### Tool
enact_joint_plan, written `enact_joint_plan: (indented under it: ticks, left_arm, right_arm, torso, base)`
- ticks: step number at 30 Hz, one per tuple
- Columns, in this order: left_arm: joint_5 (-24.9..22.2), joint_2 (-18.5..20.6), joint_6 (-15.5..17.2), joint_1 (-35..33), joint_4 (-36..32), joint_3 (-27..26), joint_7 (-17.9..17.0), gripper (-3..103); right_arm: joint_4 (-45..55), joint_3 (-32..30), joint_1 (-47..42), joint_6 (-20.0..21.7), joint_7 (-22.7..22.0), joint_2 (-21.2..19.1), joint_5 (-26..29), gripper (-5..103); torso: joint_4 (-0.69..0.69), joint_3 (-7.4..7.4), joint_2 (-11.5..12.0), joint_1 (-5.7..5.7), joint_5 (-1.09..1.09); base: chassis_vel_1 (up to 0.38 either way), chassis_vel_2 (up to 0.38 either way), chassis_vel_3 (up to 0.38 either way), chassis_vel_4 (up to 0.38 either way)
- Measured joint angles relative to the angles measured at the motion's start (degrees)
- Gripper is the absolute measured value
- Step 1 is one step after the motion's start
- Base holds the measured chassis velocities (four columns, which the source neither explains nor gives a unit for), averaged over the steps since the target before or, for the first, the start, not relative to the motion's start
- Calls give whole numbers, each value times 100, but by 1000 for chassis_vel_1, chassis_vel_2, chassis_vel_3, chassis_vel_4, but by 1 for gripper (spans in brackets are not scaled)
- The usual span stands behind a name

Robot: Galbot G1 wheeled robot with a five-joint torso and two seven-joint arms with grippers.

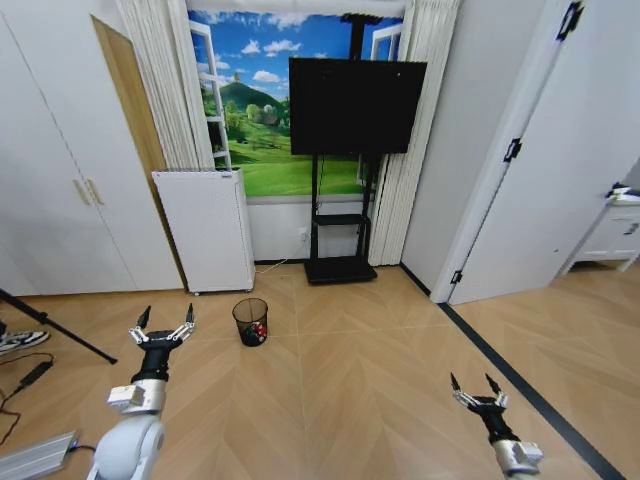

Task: Pick up the trash bin and place the garbage on the floor into it.

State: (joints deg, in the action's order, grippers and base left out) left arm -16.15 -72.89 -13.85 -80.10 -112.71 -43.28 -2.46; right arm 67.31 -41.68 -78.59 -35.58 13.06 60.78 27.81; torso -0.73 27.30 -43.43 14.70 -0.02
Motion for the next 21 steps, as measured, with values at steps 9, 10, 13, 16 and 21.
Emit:
enact_joint_plan:
  ticks: [9,10,13,16,21]
  left_arm:
    - [-2,1,18,78,-6,125,-74,100]
    - [-34,39,31,126,-16,186,-149,100]
    - [-71,146,107,153,-98,276,-343,100]
    - [-143,274,246,134,-220,313,-577,100]
    - [-454,612,520,349,-391,365,-780,100]
  right_arm:
    - [-105,57,88,-50,-35,-144,126,100]
    - [-108,111,102,-103,-54,-170,117,100]
    - [-30,270,152,-92,-221,-244,25,100]
    - [181,484,222,74,-316,-390,-12,100]
    - [931,608,309,665,-601,-701,127,100]
  torso:
    - [1,0,1,0,1]
    - [0,1,2,2,2]
    - [-3,1,2,3,3]
    - [1,1,2,1,3]
    - [1,0,1,-1,2]
  base:
    - [-27,26,38,-31]
    - [-83,52,71,-45]
    - [-74,28,61,-40]
    - [0,0,0,0]
    - [11,-4,-6,11]
